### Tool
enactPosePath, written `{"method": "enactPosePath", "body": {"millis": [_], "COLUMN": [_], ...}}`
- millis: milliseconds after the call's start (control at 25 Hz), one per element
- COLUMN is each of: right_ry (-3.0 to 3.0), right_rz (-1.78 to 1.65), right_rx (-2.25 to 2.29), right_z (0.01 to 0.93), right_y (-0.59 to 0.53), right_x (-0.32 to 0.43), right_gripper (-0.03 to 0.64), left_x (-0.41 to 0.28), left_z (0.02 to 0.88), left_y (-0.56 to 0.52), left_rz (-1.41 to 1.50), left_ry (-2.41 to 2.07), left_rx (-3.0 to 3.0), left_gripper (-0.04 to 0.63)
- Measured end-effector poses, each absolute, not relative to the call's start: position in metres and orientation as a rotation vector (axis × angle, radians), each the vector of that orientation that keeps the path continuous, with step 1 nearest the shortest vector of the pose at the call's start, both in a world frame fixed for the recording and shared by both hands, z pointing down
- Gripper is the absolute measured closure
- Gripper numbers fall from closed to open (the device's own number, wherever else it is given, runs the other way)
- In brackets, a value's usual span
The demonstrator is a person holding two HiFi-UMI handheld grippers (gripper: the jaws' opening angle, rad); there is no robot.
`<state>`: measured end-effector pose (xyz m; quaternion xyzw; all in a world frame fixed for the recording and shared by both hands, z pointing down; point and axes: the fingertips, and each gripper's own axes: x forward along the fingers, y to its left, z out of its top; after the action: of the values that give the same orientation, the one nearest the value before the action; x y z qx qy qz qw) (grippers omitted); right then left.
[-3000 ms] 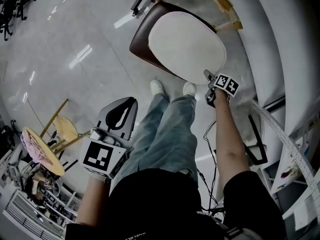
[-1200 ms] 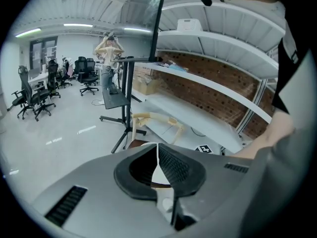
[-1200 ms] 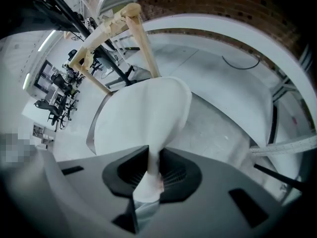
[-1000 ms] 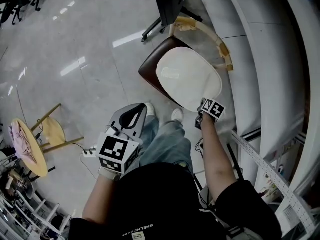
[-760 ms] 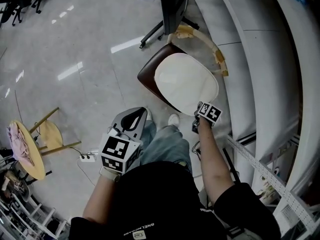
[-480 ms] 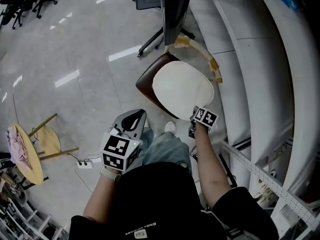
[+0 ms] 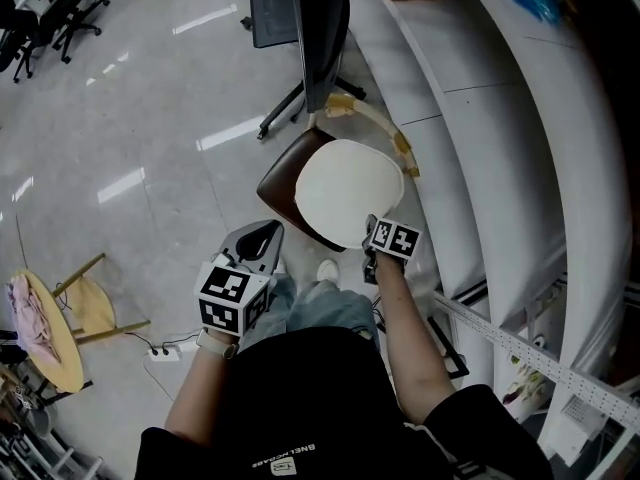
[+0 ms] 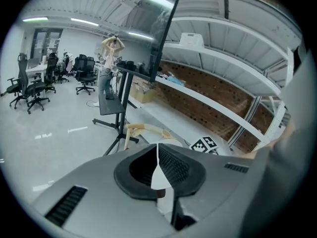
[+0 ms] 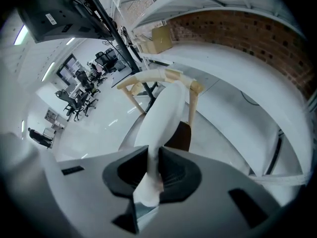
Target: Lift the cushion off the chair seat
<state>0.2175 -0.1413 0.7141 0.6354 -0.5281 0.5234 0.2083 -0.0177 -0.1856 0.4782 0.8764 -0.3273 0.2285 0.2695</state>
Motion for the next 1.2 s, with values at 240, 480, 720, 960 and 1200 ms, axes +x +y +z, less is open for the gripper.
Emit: {"method": "enactPosePath", "body": {"millis": [240, 480, 720, 960, 1200], "right_ry": [-1.531, -1.594, -1.661, -1.719, -1.761], "right_rz": [1.421, 1.410, 1.363, 1.329, 1.290], "right_rx": [1.744, 1.755, 1.783, 1.790, 1.808], "right_z": [0.681, 0.652, 0.617, 0.579, 0.542], "right_y": [-0.145, -0.138, -0.135, -0.136, -0.138], "right_x": [0.210, 0.206, 0.210, 0.211, 0.210], "right_gripper": [0.557, 0.557, 0.557, 0.557, 0.557], "left_x": [-0.007, 0.007, 0.026, 0.044, 0.057], "left_z": [0.477, 0.475, 0.468, 0.466, 0.462], "left_y": [-0.183, -0.178, -0.175, -0.170, -0.170], "left_rz": [0.606, 0.604, 0.599, 0.610, 0.593], "left_ry": [-0.831, -0.779, -0.726, -0.670, -0.624], "left_rx": [2.375, 2.381, 2.426, 2.446, 2.448], "left_gripper": [0.580, 0.580, 0.580, 0.580, 0.580]}}
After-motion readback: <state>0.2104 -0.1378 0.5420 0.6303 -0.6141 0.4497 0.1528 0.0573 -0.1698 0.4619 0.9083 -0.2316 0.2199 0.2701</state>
